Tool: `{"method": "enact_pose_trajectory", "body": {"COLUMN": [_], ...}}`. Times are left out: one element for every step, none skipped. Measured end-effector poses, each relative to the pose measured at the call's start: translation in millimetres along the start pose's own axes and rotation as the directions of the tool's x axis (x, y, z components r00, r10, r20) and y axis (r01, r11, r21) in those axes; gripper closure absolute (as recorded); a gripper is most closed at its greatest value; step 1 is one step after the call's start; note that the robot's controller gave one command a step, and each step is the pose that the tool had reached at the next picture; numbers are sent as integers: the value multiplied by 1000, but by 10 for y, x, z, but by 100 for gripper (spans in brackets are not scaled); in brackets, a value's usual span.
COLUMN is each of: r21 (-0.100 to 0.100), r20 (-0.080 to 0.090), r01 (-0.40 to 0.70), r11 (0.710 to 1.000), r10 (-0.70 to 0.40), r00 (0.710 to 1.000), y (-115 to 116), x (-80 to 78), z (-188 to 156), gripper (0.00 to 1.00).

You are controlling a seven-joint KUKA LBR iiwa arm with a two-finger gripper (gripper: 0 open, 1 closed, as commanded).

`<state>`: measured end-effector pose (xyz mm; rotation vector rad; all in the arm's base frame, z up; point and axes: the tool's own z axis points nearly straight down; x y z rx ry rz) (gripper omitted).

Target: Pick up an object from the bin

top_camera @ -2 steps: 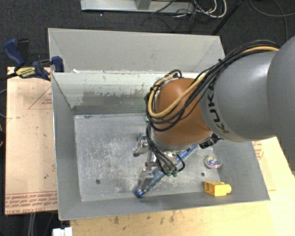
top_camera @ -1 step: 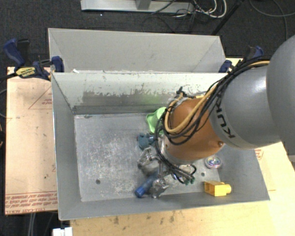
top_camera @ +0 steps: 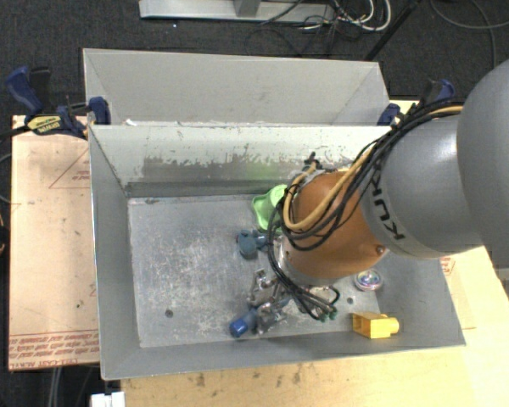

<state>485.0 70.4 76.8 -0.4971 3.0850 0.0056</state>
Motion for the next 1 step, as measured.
{"method": "enact_pose_trajectory", "body": {"r21": [1], "r20": [-9], "r01": [22], "r11": [1000], "r10": [-22], "r00": [1000], "y": [-64], "x": [-91], "z": [-1313], "gripper": [100]}}
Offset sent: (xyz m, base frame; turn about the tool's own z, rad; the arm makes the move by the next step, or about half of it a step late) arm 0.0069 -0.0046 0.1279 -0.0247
